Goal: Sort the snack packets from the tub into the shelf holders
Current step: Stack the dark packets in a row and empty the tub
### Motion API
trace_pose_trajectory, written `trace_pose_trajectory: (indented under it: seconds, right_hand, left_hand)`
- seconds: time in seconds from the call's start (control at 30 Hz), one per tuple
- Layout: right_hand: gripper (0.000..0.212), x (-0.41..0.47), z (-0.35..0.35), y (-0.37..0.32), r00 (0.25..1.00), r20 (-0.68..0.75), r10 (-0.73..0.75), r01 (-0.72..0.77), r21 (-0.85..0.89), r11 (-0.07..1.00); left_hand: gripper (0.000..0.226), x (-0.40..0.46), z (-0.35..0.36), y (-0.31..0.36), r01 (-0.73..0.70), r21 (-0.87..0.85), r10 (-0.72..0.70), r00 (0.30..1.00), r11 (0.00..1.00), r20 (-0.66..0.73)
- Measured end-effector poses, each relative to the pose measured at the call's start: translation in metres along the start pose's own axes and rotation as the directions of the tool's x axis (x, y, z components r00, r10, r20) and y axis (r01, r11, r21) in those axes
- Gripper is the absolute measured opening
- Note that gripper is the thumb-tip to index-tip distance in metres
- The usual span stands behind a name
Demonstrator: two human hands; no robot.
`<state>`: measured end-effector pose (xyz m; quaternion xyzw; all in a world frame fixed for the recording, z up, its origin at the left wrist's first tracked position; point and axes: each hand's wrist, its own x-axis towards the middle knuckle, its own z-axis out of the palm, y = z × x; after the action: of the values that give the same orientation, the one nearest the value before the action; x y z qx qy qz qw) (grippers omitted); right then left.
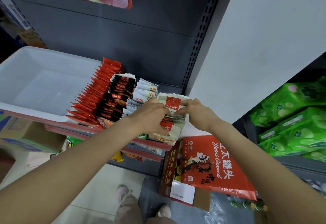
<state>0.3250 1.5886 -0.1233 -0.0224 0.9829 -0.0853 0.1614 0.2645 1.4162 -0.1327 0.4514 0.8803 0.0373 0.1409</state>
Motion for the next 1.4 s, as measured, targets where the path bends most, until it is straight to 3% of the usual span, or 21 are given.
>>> trace_pose_trajectory:
  seconds: [0.37,0.57,0.83,1.07,1.27,1.4]
  right_hand:
    - [0.053,0.009,0.002,0.003,0.999,0.015,0.044,-0.045,0.066,0.997]
    - [0.042,0.013,0.012,0.003,1.000,0.010,0.023,-0.022,-0.039,0.999]
    - [0.053,-0.008,0.016,0.000,0.994,-0.046,-0.099,0.087,-0.210,0.974]
    - [0.051,-0.002,0.015,0.000,0.998,-0.043,-0.046,0.040,-0.128,0.991]
    - [0.035,0.016,0.012,0.004,0.999,-0.034,-0.007,0.005,-0.054,0.999]
    - [0.027,0.024,0.006,0.006,0.999,-0.043,-0.018,0.013,-0.126,0.992]
  left_hand:
    - [0.065,-0.003,0.000,0.001,0.007,-0.008,-0.007,1.000,1.000,-0.007]
    - [0.067,-0.004,0.000,0.002,0.011,0.001,-0.011,1.000,1.000,-0.021]
    - [0.068,-0.003,0.003,0.001,0.015,0.015,-0.014,1.000,1.000,-0.008]
    - [0.067,-0.003,0.002,0.002,0.013,0.025,-0.013,1.000,1.000,-0.002]
    - [0.070,-0.004,0.003,0.002,0.009,0.039,-0.009,1.000,0.999,-0.009]
    - [0.071,-0.004,0.005,0.001,0.003,0.039,-0.002,1.000,0.999,-0.013]
